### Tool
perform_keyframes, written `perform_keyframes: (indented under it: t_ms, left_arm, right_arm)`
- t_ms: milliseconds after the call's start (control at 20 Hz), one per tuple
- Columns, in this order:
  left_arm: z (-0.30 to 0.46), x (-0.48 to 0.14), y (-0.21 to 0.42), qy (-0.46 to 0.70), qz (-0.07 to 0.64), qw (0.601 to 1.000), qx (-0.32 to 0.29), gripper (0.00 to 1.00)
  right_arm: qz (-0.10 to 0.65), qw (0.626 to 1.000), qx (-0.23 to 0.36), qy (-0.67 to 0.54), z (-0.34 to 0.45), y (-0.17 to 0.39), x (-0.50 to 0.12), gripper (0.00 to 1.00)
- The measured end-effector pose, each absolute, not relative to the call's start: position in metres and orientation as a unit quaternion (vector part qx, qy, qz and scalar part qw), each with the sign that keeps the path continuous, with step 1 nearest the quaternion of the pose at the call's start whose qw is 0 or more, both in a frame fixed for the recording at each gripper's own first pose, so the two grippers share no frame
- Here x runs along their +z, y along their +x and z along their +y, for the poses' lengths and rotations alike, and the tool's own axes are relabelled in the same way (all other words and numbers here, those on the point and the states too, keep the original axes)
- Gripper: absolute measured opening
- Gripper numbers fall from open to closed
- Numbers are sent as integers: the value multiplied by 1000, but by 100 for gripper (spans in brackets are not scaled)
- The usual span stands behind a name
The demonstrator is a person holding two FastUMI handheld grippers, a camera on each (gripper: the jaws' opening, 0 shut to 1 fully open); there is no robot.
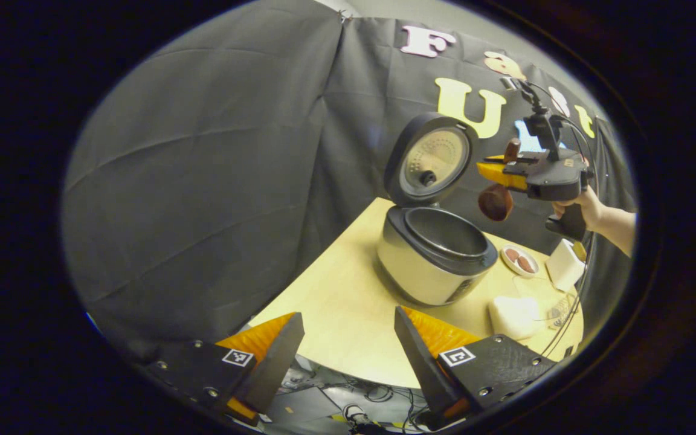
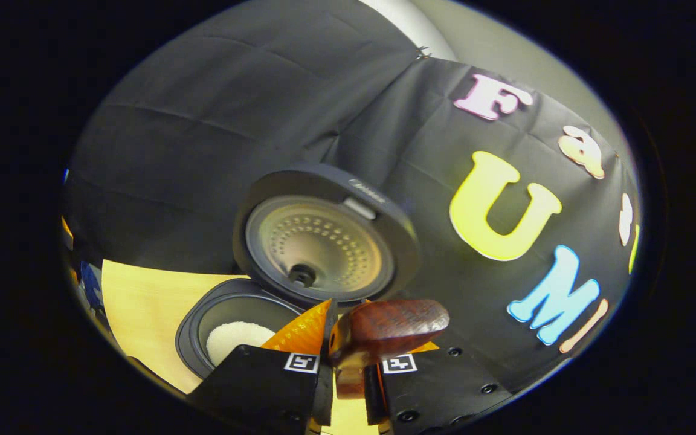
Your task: Close the left gripper, press the button to open the rice cooker; take a wooden spoon from the chopstick holder with the right hand, scoop a spoonful of rice and pour it into the rice cooker, then put the wooden spoon back into the chopstick holder.
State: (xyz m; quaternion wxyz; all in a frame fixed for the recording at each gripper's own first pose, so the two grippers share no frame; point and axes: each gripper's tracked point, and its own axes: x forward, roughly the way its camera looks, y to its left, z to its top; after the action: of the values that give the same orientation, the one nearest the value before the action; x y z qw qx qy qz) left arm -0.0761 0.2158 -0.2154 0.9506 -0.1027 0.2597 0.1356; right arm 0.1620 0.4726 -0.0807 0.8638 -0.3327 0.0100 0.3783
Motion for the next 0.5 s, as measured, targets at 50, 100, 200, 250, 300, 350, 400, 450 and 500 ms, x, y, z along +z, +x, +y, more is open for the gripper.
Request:
perform_keyframes:
  t_ms: [50, 100, 200, 250, 300, 350, 400, 450, 500]
  left_arm:
    - [209, -214, -73, -101, 258, 953, 125, 96]
    - [200, -213, -67, -101, 258, 954, 114, 95]
    - [179, -213, -55, -100, 257, 957, 90, 95]
    - [171, -212, -48, -98, 256, 959, 77, 95]
    - [159, -213, -32, -93, 256, 960, 62, 95]
    - [151, -213, -26, -88, 256, 961, 50, 95]
    - [140, -212, -17, -80, 257, 962, 36, 94]
    - [128, -210, -11, -73, 256, 964, 23, 95]
    - [116, -206, -4, -68, 251, 965, 8, 95]
  right_arm:
    - [8, 872, 366, -324, 457, 163, -69, 23]
    - [6, 881, 353, -316, 439, 166, -56, 20]
    - [2, 898, 318, -303, 401, 173, -33, 19]
    - [1, 906, 302, -296, 380, 176, -23, 20]
    - [4, 914, 286, -288, 359, 178, -15, 23]
    - [7, 921, 271, -280, 337, 181, -8, 20]
    - [12, 928, 254, -272, 315, 184, -5, 23]
    - [19, 935, 237, -263, 293, 186, -3, 20]
    - [28, 941, 221, -254, 269, 188, -2, 23]
